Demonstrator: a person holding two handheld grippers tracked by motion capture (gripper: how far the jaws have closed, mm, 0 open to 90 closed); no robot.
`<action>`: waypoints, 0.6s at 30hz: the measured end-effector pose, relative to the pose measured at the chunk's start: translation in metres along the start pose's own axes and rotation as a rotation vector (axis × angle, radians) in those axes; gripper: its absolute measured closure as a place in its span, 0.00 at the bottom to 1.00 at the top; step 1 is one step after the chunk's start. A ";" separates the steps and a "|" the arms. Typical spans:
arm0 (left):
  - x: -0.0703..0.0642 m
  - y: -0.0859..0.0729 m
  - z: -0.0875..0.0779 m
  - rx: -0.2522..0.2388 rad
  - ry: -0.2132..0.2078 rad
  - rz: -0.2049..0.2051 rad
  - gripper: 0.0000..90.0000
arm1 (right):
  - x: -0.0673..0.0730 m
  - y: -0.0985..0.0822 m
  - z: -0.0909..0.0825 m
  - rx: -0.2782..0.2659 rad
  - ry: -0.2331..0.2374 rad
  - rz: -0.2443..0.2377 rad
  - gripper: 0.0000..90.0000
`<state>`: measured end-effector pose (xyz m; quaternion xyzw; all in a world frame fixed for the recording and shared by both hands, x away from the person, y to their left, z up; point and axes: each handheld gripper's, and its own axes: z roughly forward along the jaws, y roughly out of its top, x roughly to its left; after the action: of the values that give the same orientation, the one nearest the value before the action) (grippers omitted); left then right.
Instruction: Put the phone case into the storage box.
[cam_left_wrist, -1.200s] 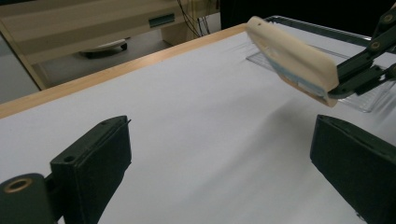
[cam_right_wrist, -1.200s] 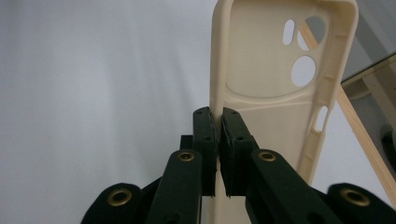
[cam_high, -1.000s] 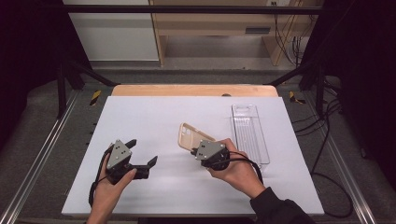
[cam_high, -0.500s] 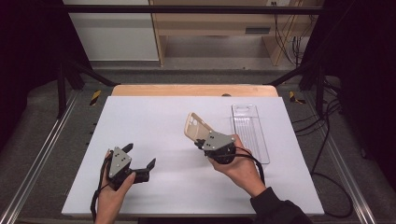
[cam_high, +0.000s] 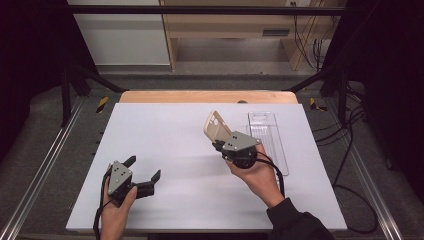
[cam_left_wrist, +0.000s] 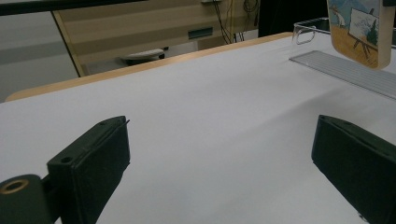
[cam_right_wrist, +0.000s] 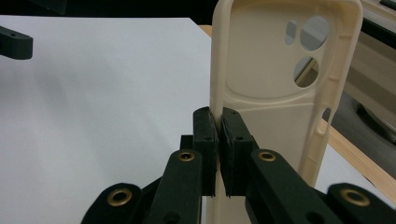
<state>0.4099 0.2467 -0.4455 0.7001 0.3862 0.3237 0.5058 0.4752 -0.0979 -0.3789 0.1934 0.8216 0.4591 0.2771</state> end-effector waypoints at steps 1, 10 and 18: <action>0.000 0.000 0.000 0.000 0.002 -0.001 0.05 | -0.001 0.000 0.000 -0.003 -0.003 0.002 0.96; 0.002 -0.003 0.000 0.001 0.006 -0.007 0.05 | -0.004 0.002 -0.002 -0.037 -0.023 0.052 0.96; 0.001 -0.003 0.000 -0.006 0.004 -0.005 0.05 | -0.012 0.005 -0.006 -0.078 -0.053 0.105 0.96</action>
<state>0.4096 0.2487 -0.4482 0.6970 0.3882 0.3251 0.5077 0.4812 -0.1060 -0.3689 0.2375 0.7843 0.4992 0.2816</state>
